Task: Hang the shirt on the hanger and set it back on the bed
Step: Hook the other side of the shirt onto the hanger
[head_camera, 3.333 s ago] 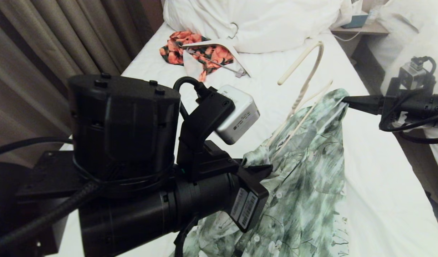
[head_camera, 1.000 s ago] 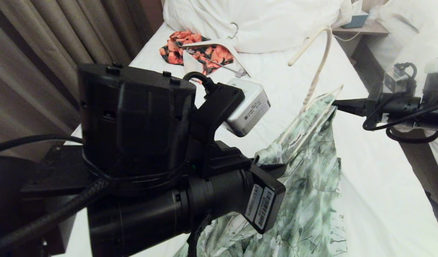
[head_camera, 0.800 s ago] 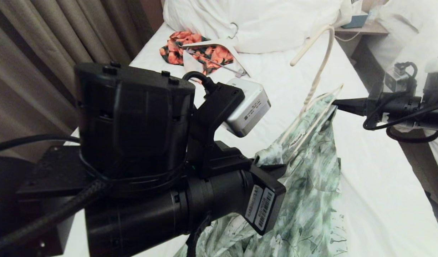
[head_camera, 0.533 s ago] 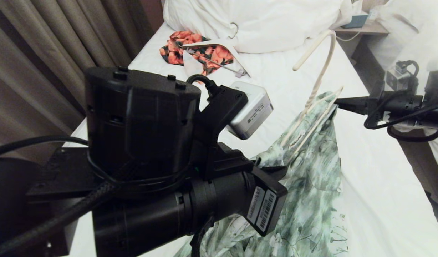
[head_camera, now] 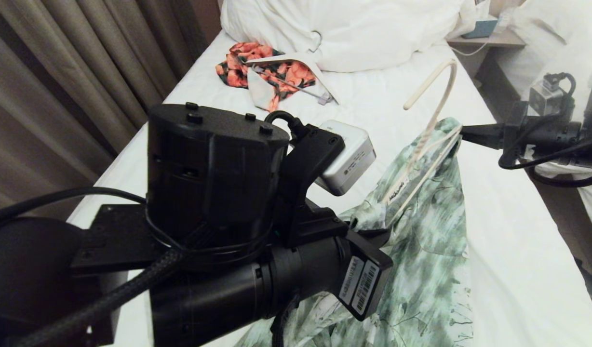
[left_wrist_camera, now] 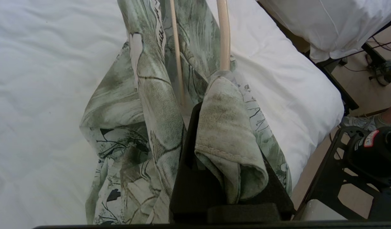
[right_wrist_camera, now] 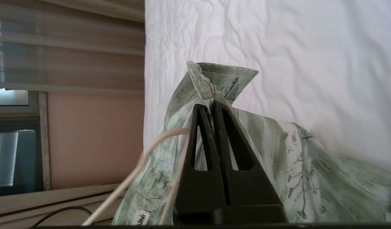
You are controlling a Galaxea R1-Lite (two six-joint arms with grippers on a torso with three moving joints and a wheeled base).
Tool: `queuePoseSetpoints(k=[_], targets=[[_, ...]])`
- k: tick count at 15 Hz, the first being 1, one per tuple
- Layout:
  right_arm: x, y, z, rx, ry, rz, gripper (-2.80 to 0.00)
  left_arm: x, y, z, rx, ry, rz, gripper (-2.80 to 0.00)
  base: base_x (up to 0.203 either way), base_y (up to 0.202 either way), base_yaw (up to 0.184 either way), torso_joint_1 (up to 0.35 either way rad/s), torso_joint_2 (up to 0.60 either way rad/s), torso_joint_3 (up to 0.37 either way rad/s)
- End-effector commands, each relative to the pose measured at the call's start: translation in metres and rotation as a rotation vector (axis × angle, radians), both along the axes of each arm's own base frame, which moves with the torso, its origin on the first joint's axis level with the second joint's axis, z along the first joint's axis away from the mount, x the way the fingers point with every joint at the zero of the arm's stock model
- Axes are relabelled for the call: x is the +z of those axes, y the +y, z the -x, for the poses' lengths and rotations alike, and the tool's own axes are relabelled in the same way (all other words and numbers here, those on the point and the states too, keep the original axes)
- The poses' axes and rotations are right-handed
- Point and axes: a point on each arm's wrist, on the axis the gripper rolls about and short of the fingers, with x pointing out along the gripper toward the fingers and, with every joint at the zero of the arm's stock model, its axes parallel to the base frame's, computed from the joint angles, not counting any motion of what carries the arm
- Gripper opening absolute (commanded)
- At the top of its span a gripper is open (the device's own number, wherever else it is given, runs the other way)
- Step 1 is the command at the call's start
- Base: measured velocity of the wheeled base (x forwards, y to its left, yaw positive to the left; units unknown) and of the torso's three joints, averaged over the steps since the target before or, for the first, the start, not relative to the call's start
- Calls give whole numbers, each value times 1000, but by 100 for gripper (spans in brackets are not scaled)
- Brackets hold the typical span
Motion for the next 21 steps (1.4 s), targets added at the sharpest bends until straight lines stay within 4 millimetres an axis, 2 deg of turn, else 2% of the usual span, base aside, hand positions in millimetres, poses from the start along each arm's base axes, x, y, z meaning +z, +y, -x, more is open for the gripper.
queuePoseSetpoints(k=[1,9,12,18,20,21], targets=[[8,0,4,5,-25,-2,-280,-3,-2,0,-1,4,-7,-280,0,0,0,0,0,0],[24,6,18,25,-73,-1,-280,-7,-6,2,-15,11,-20,-280,0,0,0,0,0,0],[40,21,35,73,-100,-1,-280,-10,-9,2,-20,15,-28,-280,0,0,0,0,0,0],[81,51,86,192,-155,-9,-280,-7,-11,4,-20,14,29,-280,0,0,0,0,0,0],[81,52,88,192,-148,-4,-280,-7,-11,4,-22,7,39,-280,0,0,0,0,0,0],[79,46,85,162,-126,0,-280,-7,-11,5,-23,8,41,-280,0,0,0,0,0,0]])
